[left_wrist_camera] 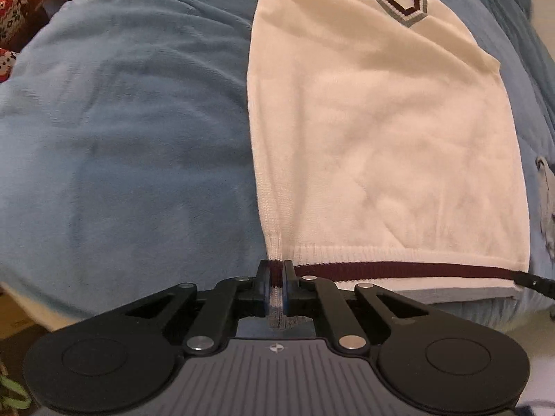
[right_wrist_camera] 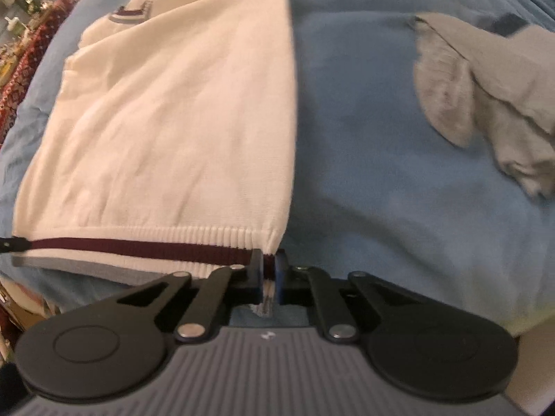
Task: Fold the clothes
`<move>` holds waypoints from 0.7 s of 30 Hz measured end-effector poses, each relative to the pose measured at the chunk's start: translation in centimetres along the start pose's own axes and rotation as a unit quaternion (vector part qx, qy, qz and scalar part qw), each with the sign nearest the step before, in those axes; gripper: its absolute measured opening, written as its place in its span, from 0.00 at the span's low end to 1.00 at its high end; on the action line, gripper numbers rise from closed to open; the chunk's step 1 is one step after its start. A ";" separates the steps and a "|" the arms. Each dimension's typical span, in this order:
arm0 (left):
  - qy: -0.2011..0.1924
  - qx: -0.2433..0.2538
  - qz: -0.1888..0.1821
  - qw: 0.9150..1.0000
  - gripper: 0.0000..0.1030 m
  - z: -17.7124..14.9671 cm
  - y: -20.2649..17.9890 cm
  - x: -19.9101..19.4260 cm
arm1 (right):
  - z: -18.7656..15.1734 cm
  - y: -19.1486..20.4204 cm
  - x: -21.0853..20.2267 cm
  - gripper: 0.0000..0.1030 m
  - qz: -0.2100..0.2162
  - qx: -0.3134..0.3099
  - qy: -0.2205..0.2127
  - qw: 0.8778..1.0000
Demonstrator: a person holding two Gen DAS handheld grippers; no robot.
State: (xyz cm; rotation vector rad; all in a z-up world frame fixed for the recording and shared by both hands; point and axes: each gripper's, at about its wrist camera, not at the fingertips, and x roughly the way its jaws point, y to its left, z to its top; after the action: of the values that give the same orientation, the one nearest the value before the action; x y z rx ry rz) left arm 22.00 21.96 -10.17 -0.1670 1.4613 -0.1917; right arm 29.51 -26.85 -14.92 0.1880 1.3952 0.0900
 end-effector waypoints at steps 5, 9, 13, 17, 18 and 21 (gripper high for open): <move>0.038 -0.010 0.013 0.999 0.06 -3.5 1.2 0.0 | -2.4 -1.2 -1.0 0.05 -0.008 -0.001 0.039 0.999; 0.059 -0.029 0.025 0.998 0.06 -5.2 2.0 2.1 | -4.4 -1.5 0.8 0.05 -0.013 0.006 0.069 0.998; 0.075 -0.051 0.023 0.996 0.06 -4.5 2.5 4.6 | -4.4 -1.4 3.3 0.05 -0.021 0.004 0.075 0.997; 0.079 -0.048 0.026 0.995 0.18 -3.6 2.1 5.4 | -4.4 -1.4 3.6 0.10 -0.017 0.007 0.070 0.997; 0.077 -0.041 0.027 0.996 0.21 -3.3 1.8 5.0 | -4.5 -1.4 3.2 0.20 -0.017 0.009 0.068 0.998; 0.063 -0.016 0.045 0.997 0.34 -2.5 1.0 3.5 | -4.8 -1.9 1.7 0.44 -0.018 0.015 0.063 0.998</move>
State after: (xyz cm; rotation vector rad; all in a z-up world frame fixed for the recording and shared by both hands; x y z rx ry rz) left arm 19.84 22.11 -14.01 -0.1165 1.5945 -0.1079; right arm 25.04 -28.03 -17.68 0.1849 1.5254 0.0504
